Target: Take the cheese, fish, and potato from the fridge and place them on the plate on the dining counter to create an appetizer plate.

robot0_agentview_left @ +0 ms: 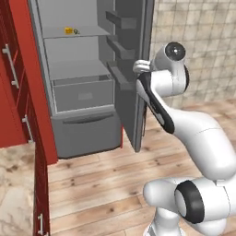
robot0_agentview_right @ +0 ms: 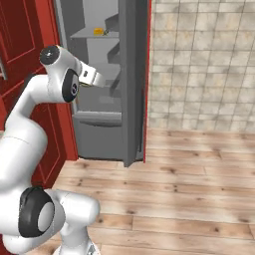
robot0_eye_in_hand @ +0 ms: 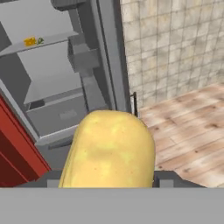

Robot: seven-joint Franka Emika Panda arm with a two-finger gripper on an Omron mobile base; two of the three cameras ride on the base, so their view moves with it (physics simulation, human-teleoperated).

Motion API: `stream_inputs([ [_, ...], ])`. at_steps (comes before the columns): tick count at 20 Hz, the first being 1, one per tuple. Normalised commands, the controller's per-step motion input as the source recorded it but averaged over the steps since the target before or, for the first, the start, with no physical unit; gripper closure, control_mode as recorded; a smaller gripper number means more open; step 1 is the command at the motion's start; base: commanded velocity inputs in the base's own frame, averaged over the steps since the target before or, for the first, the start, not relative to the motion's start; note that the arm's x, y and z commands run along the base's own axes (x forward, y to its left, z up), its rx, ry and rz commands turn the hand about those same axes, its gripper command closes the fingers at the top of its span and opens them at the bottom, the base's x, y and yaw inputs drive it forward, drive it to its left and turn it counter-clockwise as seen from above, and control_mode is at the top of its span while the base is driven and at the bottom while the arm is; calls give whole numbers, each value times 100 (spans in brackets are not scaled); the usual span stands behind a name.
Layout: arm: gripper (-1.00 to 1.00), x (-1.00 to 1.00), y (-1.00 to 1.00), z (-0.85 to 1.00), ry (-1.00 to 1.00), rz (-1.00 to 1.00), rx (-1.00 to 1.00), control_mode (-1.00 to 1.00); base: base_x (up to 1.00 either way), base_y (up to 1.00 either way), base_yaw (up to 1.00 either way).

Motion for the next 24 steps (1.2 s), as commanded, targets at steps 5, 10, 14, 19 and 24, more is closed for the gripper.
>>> stream_inputs([
  [5, 100, 0, 0, 0, 0, 0, 0, 100, -2, -49, -36],
  [10, 100, 0, 0, 0, 0, 0, 0, 100, 0, -58, -39],
  [14, 100, 0, 0, 0, 0, 0, 0, 100, 0, -57, -38],
  [19, 100, 0, 0, 0, 0, 0, 0, 100, 0, -51, -38],
  [24, 100, 0, 0, 0, 0, 0, 0, 100, 3, -36, -39],
])
